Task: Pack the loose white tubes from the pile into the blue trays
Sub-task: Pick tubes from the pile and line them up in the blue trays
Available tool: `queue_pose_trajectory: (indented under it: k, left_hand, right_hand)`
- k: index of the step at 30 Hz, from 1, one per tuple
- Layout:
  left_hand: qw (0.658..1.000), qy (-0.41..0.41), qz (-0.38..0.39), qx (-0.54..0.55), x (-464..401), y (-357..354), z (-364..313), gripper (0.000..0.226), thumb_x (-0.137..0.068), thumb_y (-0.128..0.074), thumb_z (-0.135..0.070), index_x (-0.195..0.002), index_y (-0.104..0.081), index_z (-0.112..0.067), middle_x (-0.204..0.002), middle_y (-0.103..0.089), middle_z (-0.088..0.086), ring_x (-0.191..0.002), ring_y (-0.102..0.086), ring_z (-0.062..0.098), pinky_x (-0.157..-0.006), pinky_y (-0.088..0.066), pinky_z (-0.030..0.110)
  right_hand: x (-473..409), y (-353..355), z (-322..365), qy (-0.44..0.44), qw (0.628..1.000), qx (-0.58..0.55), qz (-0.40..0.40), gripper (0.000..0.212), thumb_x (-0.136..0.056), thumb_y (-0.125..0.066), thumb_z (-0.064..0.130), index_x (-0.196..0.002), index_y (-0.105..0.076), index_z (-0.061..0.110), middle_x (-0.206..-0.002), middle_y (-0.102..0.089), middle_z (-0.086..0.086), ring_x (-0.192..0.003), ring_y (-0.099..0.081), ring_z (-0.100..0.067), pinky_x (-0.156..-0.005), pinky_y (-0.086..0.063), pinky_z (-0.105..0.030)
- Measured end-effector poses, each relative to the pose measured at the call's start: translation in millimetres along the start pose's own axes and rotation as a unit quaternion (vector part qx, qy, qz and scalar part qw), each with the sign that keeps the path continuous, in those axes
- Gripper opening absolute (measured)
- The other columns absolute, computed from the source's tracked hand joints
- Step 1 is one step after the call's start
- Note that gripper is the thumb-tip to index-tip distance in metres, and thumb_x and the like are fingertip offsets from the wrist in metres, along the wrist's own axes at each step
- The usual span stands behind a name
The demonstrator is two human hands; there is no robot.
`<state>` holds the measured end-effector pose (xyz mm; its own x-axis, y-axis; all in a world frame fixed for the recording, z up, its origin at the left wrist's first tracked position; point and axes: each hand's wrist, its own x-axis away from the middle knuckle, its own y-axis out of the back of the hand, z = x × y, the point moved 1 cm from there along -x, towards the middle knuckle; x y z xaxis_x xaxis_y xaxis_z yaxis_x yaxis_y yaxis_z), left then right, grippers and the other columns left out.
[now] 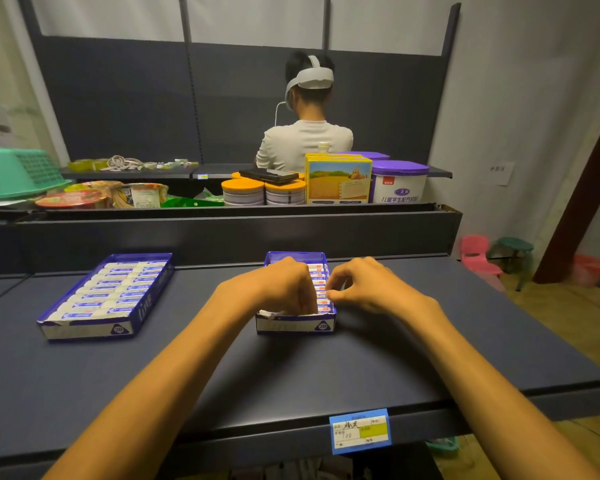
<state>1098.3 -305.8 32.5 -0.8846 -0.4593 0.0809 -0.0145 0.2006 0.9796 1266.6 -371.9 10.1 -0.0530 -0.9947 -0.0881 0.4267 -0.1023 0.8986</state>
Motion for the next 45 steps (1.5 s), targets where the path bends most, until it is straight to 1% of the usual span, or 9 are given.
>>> queue_pose_trajectory:
  k: [4, 11, 15, 23, 27, 31, 37, 41, 45]
  left_hand:
    - [1.0, -0.004, 0.022, 0.0, 0, 2, 0, 0.028, -0.087, -0.065, -0.003, -0.113, -0.071, -0.013, -0.112, -0.07, 0.005, -0.096, -0.064, 0.015, -0.086, -0.054, 0.026]
    - [0.999, -0.02, 0.01, -0.022, -3, 1, -1, 0.026, -0.087, -0.067, -0.005, -0.112, -0.071, -0.012, -0.112, -0.069, 0.006, -0.094, -0.062, 0.014, -0.082, -0.051, 0.022]
    - [0.999, -0.023, 0.002, -0.024, -3, 0, -1, 0.026, -0.086, -0.066, -0.004, -0.111, -0.071, -0.012, -0.112, -0.069, 0.004, -0.09, -0.058, 0.01, -0.074, -0.046, 0.017]
    - [0.997, -0.02, -0.055, 0.056, 13, 3, 12, 0.022, -0.085, -0.071, -0.012, -0.107, -0.072, -0.016, -0.104, -0.072, -0.002, -0.085, -0.064, 0.006, -0.072, -0.051, 0.011]
    - [0.981, 0.028, -0.169, 0.095, 32, 12, 24, 0.026, -0.085, -0.072, -0.022, -0.111, -0.07, -0.018, -0.103, -0.071, -0.004, -0.086, -0.065, 0.004, -0.072, -0.051, 0.012]
    - [0.959, 0.12, -0.247, 0.064, 60, 12, 46, 0.036, -0.087, -0.069, -0.031, -0.121, -0.062, -0.021, -0.116, -0.068, 0.0, -0.101, -0.063, 0.012, -0.087, -0.055, 0.032]
    - [0.941, 0.231, -0.247, -0.021, 121, -5, 66, 0.057, -0.089, -0.058, -0.052, -0.139, -0.046, -0.025, -0.141, -0.049, -0.001, -0.128, -0.044, 0.016, -0.102, -0.041, 0.034]
    - [0.926, 0.268, -0.252, -0.078, 170, -9, 79, 0.06, -0.09, -0.053, -0.056, -0.14, -0.046, -0.024, -0.142, -0.047, 0.001, -0.127, -0.043, 0.02, -0.101, -0.038, 0.034]
    - [0.913, 0.307, -0.243, -0.115, 219, -13, 95, 0.066, -0.087, -0.04, -0.065, -0.14, -0.044, -0.027, -0.144, -0.044, -0.001, -0.127, -0.041, 0.021, -0.097, -0.04, 0.038]
  right_hand:
    - [0, 1, 1, -0.002, 1.0, 0.001, -0.002, 0.028, -0.086, -0.069, 0.04, -0.107, -0.067, 0.022, -0.11, -0.068, 0.005, -0.099, -0.062, -0.011, -0.077, -0.056, -0.028]
    - [0, 1, 2, -0.005, 1.0, 0.005, -0.003, 0.028, -0.086, -0.069, 0.04, -0.107, -0.067, 0.022, -0.11, -0.067, 0.005, -0.098, -0.061, -0.009, -0.076, -0.056, -0.028]
    - [0, 1, 3, -0.005, 1.0, 0.012, -0.006, 0.027, -0.085, -0.07, 0.04, -0.105, -0.067, 0.023, -0.108, -0.068, 0.006, -0.097, -0.061, -0.009, -0.076, -0.056, -0.028]
    - [2, -1, 4, 0.003, 1.0, 0.028, -0.006, 0.027, -0.087, -0.067, 0.042, -0.107, -0.065, 0.024, -0.11, -0.068, 0.006, -0.098, -0.063, -0.011, -0.074, -0.056, -0.026]
    - [5, 2, 7, 0.008, 0.999, 0.042, -0.03, 0.034, -0.088, -0.066, 0.042, -0.118, -0.058, 0.028, -0.114, -0.066, 0.006, -0.094, -0.061, -0.01, -0.072, -0.053, -0.025]
    - [6, 3, 23, 0.022, 0.997, 0.056, -0.055, 0.048, -0.088, -0.065, 0.041, -0.131, -0.047, 0.027, -0.133, -0.053, 0.004, -0.116, -0.051, -0.012, -0.089, -0.051, -0.033]
    - [3, -17, 64, 0.088, 0.99, 0.09, -0.069, 0.059, -0.089, -0.062, 0.045, -0.141, -0.038, 0.028, -0.144, -0.043, 0.003, -0.126, -0.043, -0.015, -0.1, -0.039, -0.032]
    - [1, -36, 108, 0.138, 0.983, 0.09, -0.076, 0.06, -0.09, -0.06, 0.045, -0.144, -0.037, 0.027, -0.148, -0.04, 0.003, -0.131, -0.039, -0.017, -0.106, -0.035, -0.034]
    - [-4, -59, 156, 0.19, 0.971, 0.111, -0.089, 0.059, -0.09, -0.058, 0.045, -0.143, -0.038, 0.025, -0.147, -0.041, 0.003, -0.131, -0.038, -0.018, -0.105, -0.033, -0.035]
